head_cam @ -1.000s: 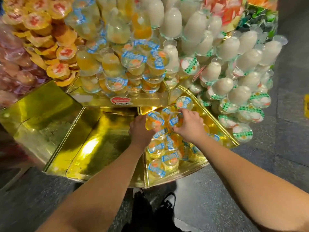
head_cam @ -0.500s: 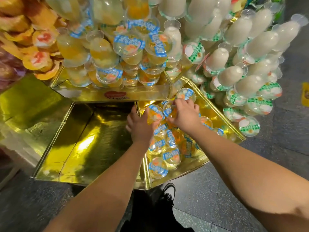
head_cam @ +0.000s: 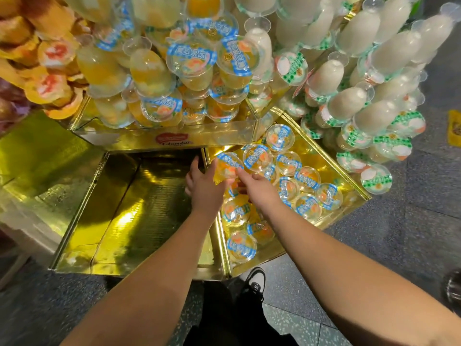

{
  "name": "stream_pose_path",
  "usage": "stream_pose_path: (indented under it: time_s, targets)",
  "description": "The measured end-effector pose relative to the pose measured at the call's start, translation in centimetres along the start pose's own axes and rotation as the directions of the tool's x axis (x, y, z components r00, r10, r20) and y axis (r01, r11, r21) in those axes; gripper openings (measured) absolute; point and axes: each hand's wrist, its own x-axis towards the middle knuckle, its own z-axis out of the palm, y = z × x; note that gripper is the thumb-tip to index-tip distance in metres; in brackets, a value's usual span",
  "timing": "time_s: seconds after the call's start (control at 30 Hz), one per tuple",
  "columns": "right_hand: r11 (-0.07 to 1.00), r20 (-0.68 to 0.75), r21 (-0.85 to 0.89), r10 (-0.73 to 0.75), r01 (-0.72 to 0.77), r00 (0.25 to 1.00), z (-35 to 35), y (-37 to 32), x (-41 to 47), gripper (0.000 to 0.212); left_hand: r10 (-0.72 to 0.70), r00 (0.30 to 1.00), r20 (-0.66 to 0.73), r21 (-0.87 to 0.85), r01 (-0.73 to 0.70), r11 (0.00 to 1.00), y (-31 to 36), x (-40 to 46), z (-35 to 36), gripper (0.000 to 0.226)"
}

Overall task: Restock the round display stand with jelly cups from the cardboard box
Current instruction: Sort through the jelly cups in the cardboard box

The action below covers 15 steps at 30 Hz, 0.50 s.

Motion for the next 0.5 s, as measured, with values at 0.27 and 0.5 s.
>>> stream_pose_path:
  time_s: [0.27,0.5]
  targets:
    - [0.995,-0.048,0.093,-0.028,0.032,0.998,2.1,0.5,2.2,0.034,0.025,0.993,0.112,-0.104,-0.013,0.995,0.4,0.6,-0.9,0.07]
    - [0.988,-0.14,0.136,-0.058,0.077,0.988,2.7,0.8,2.1,0.036,0.021,1.0,-0.009,-0.049,-0.021,0.999,0.8,2.1,-1.0,0.037]
